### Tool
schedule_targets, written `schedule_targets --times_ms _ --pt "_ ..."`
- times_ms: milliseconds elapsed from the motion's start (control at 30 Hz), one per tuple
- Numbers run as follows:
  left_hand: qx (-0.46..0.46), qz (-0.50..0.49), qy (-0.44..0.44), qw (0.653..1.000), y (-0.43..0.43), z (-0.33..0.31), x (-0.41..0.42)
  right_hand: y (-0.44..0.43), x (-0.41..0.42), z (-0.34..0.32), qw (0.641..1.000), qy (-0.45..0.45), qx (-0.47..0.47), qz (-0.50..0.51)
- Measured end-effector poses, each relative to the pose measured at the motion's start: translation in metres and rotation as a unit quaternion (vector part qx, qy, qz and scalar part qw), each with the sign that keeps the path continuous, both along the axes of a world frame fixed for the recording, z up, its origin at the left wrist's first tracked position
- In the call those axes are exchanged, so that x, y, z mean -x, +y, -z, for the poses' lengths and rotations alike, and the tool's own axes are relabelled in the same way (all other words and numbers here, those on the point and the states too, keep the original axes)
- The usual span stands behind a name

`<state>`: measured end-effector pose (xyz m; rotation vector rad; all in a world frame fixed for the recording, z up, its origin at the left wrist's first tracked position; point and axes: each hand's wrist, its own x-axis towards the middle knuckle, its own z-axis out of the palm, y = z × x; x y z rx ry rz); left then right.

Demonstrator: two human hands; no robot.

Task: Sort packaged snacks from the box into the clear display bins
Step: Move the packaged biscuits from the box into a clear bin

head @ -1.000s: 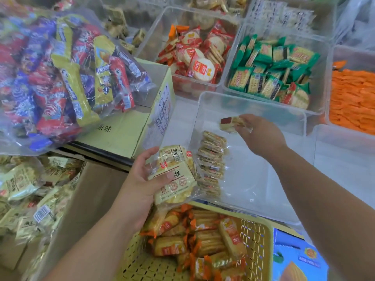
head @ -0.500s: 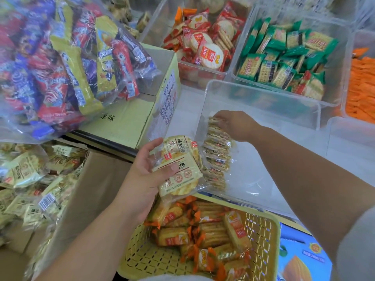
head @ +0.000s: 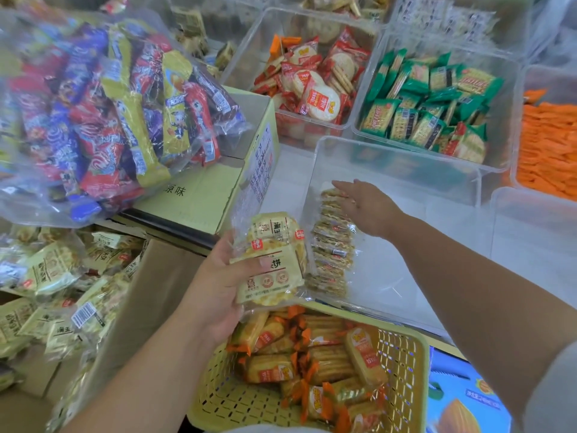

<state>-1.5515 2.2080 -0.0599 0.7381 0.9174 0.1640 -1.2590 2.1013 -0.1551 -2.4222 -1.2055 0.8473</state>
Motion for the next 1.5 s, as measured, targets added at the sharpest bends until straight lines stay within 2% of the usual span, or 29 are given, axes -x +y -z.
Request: schedule_targets --times_ms 133,267,367,600,667,767,867,967,1067,1200,1267,1400,1500 --pt "0.010 0.015 -0.010 1.000 -0.002 -0.009 0.007 -0.014 0.035 -0.039 0.992 -0.017 -0.123 0.038" --pt "0.019 -0.014 -0.030 0.999 -0.009 -0.016 0.007 -0.038 0.095 -0.089 0.956 0.042 -0.279 0.078" --pt "0.005 -0.042 -0.044 0.998 -0.019 -0.020 0.002 -0.055 0.141 -0.114 0.939 0.062 -0.325 0.091" --pt "-0.121 -0.049 -0.046 0.990 -0.045 -0.039 -0.009 -0.066 0.190 -0.125 0.929 0.192 -0.271 0.165" --pt "-0.149 -0.026 -0.044 0.987 -0.050 -0.043 -0.009 -0.066 0.192 -0.127 0.905 0.263 -0.270 0.196" --pt "-0.205 0.011 -0.029 0.978 -0.055 -0.043 -0.008 -0.068 0.195 -0.131 0.840 0.402 -0.269 0.245" --pt "-0.273 0.066 -0.014 0.960 -0.062 -0.042 -0.009 -0.071 0.196 -0.136 0.826 0.435 -0.259 0.247" --pt "-0.263 0.069 -0.031 0.962 -0.062 -0.038 -0.010 -0.073 0.193 -0.134 0.809 0.451 -0.251 0.281" --pt "-0.231 0.050 -0.042 0.971 -0.056 -0.032 -0.010 -0.076 0.182 -0.129 0.812 0.447 -0.227 0.299" --pt "-0.181 0.005 -0.031 0.983 -0.045 -0.022 -0.009 -0.086 0.157 -0.115 0.773 0.499 -0.204 0.335" --pt "-0.169 -0.020 -0.011 0.985 -0.039 -0.016 -0.010 -0.088 0.138 -0.108 0.794 0.442 -0.200 0.367" --pt "-0.168 0.001 0.030 0.985 -0.031 -0.007 -0.019 -0.081 0.090 -0.101 0.896 0.230 -0.170 0.341" --pt "-0.152 0.022 0.050 0.987 -0.027 -0.002 -0.025 -0.063 0.050 -0.101 0.919 0.161 -0.175 0.313"
